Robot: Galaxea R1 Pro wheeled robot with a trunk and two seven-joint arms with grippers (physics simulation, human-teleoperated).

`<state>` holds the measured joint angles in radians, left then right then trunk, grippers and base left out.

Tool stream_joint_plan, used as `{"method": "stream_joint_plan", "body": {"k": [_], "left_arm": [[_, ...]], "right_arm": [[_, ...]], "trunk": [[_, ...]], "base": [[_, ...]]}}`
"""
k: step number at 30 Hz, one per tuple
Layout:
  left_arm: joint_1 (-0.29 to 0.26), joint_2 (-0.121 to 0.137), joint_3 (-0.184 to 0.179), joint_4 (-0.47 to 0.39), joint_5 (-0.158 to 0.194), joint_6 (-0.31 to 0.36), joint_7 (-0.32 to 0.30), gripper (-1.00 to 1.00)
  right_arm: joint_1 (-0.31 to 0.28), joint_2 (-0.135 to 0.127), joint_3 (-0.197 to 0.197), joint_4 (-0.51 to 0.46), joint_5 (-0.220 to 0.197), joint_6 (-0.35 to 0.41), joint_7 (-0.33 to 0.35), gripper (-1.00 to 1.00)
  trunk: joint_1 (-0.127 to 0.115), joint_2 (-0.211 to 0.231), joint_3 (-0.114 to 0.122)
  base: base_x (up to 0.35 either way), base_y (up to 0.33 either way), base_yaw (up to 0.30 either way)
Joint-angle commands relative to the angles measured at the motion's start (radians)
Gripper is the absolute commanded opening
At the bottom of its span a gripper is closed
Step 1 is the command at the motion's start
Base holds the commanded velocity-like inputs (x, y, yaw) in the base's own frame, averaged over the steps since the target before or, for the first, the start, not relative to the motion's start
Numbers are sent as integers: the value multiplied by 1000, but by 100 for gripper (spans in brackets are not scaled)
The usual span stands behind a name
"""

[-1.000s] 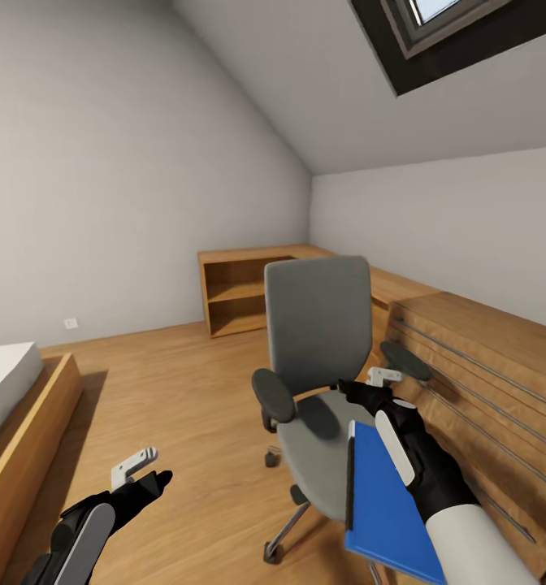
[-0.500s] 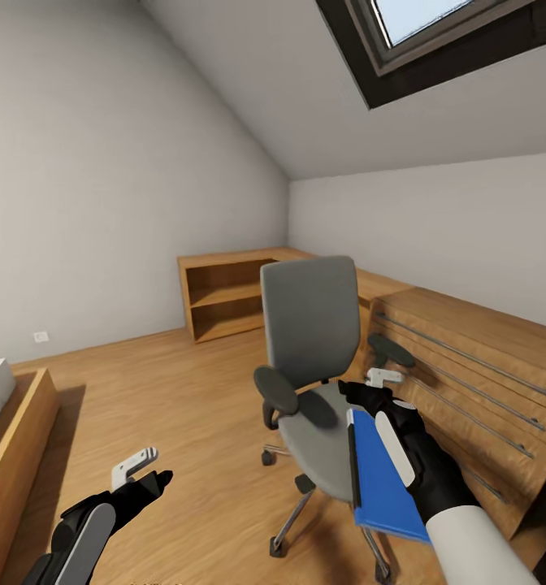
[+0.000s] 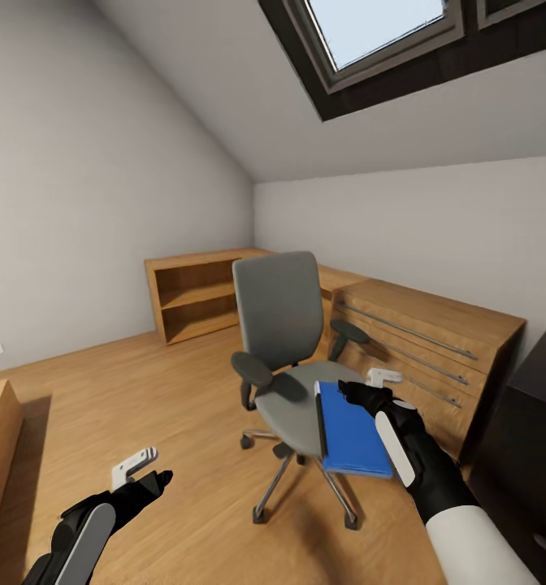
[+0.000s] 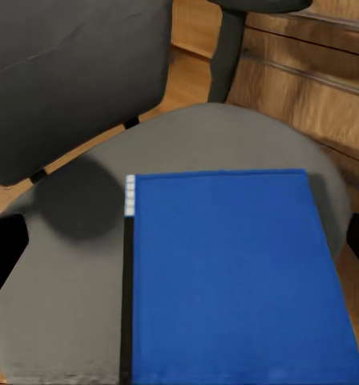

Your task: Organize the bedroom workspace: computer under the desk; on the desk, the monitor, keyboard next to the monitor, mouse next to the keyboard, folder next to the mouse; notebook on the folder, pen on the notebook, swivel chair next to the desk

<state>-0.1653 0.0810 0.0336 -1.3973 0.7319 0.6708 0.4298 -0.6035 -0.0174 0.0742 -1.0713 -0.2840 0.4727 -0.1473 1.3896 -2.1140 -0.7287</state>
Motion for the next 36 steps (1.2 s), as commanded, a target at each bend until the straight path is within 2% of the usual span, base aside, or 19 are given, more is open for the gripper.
{"method": "stream_joint_plan", "body": {"k": [1,7,21,30,34,36], "left_arm": [[0,0,0,-2,11,3,9,100],[0,0,0,-2,11,3,9,100],[0,1,1,-2,10,4,9,100],[0,2,8,-3,11,8,10,100],[0,2,32,-6,12,9,10,100],[0,2,36,-6,12,9,10,100]], "right_arm": [[-1,-1,4,-1,-10,3,-10,100],[-1,-1,4,0,-10,3,-9,100],[0,0,4,4,-10,3,-9,100],[0,2,5,5,-9,3,-9,100],[1,2,6,5,-10,3,-9,100],[1,1,5,5,-10,3,-9,100]], "trunk": [[-1,-1,-1],[-1,-1,-1],[-1,-1,-1],[-1,-1,-1],[-1,-1,-1],[7,-15,-7]], "base": [[-278,6,-289],[-141,2,-291],[-13,0,-282],[0,0,-59],[0,0,-2],[0,0,0]]}}
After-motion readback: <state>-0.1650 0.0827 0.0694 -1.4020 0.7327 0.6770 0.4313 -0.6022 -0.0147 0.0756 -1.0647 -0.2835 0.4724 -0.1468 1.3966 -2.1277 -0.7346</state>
